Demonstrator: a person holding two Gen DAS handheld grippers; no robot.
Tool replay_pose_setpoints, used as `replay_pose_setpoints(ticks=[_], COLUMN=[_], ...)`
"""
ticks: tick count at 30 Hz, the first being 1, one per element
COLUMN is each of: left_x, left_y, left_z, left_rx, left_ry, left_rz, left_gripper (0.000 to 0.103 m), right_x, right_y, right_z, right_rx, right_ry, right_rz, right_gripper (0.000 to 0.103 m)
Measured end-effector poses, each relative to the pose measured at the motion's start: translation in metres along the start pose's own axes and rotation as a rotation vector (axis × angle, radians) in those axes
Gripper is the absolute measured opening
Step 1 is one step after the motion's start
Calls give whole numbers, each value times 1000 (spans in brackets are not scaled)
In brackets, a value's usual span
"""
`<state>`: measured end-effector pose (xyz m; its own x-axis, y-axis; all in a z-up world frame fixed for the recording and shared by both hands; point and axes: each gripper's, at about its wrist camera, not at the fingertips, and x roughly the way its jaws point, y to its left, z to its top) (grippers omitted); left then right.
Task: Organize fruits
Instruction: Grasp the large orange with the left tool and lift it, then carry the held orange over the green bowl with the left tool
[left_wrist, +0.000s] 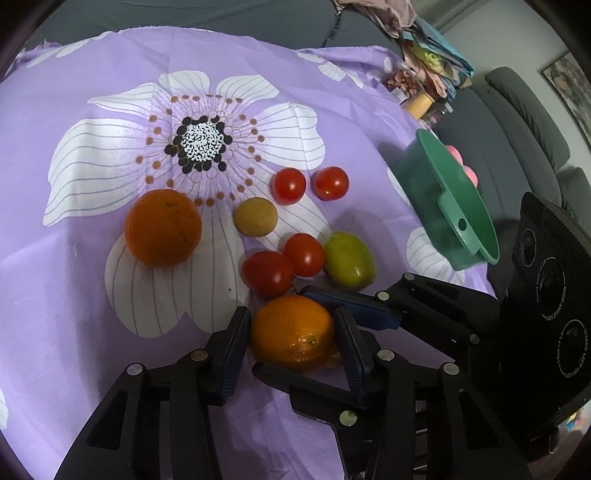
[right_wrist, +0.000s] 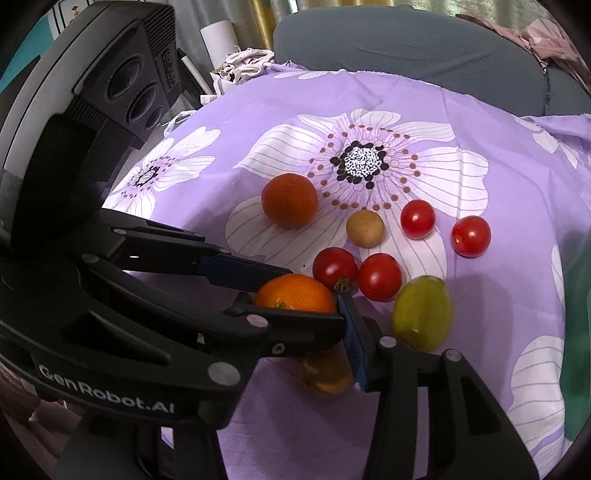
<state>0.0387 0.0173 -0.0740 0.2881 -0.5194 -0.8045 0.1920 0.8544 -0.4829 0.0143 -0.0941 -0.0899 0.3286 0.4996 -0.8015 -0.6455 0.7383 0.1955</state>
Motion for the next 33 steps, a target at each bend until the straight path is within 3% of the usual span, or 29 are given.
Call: replay_pose_setpoints(ticks=[17, 33], left_x=[-25, -27], left_y=[-41, -99], left_z=[-2, 4], left_rx=[83, 213], left_ry=[-56, -65], left_rz=[43, 74], left_gripper=[47, 47], right_x=[-44, -92], right_y=[9, -12], right_z=[-6, -27], right_rx=[-6, 48], right_ry=[-109, -216], right_rz=[-18, -67], right_gripper=[47, 47])
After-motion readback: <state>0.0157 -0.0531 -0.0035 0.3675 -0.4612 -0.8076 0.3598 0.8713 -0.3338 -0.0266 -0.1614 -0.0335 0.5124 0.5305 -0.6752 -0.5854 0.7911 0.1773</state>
